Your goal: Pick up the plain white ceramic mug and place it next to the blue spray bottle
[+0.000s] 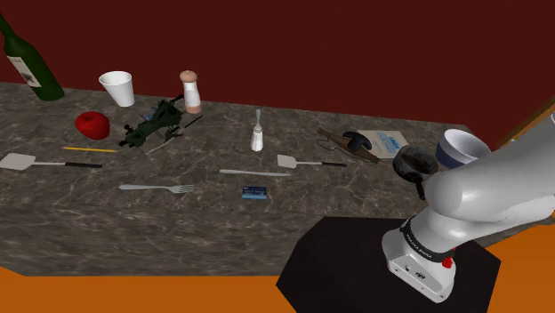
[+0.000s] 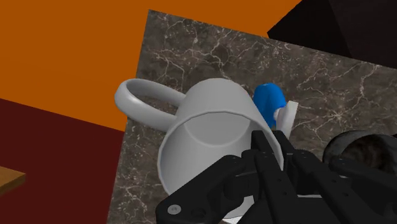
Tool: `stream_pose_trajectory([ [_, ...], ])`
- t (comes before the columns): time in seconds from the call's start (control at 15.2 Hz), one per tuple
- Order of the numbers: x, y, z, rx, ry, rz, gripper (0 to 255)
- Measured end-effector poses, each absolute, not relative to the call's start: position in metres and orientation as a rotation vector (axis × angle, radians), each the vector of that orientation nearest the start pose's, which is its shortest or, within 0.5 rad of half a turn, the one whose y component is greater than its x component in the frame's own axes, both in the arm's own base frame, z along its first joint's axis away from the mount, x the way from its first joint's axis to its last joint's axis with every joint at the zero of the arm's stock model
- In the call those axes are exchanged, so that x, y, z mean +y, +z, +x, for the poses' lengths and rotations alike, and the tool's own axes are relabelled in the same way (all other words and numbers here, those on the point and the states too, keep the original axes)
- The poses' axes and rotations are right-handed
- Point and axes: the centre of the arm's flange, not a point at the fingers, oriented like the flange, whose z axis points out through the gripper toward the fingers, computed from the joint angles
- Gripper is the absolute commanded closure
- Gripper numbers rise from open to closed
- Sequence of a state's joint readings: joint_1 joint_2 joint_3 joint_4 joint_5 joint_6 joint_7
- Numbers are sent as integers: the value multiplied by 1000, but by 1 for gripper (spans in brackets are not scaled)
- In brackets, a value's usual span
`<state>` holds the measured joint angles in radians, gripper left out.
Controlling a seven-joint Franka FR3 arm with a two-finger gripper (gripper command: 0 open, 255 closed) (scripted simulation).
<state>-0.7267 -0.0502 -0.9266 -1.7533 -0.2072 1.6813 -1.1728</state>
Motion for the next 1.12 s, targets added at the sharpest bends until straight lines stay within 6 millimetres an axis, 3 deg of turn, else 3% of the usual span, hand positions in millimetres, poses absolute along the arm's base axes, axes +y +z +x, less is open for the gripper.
stream_pose_trajectory([
  [0.4,-571,565,-151,700,268,-3037,255],
  [0.53,-579,563,-168,697,267,-3038,255],
  [1.12,-581,519,-173,693,266,-3038,255],
])
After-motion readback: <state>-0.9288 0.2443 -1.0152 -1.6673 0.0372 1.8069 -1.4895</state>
